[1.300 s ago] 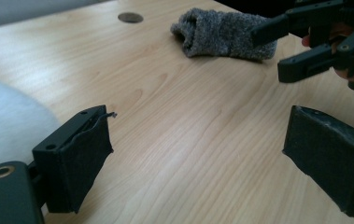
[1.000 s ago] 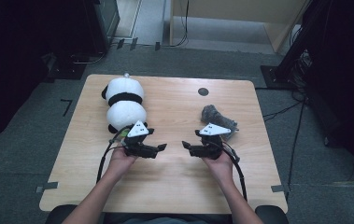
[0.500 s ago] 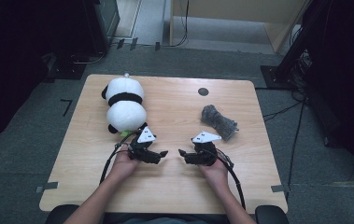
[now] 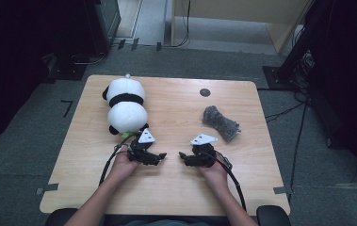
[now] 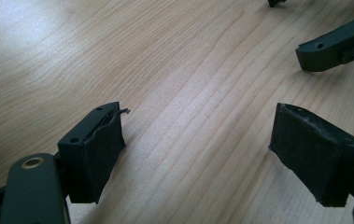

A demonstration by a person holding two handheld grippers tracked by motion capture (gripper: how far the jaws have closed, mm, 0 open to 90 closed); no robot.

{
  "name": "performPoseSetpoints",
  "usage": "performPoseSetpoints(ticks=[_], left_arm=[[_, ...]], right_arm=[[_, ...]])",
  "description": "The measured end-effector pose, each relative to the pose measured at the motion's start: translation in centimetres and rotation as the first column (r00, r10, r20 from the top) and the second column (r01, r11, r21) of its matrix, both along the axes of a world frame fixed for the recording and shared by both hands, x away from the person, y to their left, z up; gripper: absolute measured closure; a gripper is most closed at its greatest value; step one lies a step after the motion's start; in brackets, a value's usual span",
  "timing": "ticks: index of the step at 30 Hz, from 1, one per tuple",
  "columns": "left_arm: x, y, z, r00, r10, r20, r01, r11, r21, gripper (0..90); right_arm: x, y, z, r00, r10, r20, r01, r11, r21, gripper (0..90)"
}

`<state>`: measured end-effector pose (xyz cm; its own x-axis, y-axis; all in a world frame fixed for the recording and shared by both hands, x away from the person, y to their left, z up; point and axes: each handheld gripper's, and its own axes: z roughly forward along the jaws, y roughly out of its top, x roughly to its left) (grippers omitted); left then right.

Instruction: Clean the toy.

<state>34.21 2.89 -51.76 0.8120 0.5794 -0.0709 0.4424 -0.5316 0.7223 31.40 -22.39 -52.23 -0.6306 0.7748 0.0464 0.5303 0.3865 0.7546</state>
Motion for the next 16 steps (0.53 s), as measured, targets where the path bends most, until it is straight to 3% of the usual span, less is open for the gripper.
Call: performPoseSetpoints(ticks=[8,16], left_arm=[[0.2,0.3,0.01,0.9997,0.001,-0.022,-0.002,0.9996,-0.027,17.1],[0.2,0.33,0.01,0.9997,0.003,-0.023,-0.004,0.9996,-0.028,17.1]], right_arm=[[-0.05,0.2,-0.03,1.0,-0.001,0.006,0.001,0.9997,-0.023,24.0],[0.07,0.31,-0.09,1.0,0.003,-0.007,-0.003,0.9992,-0.039,13.4]])
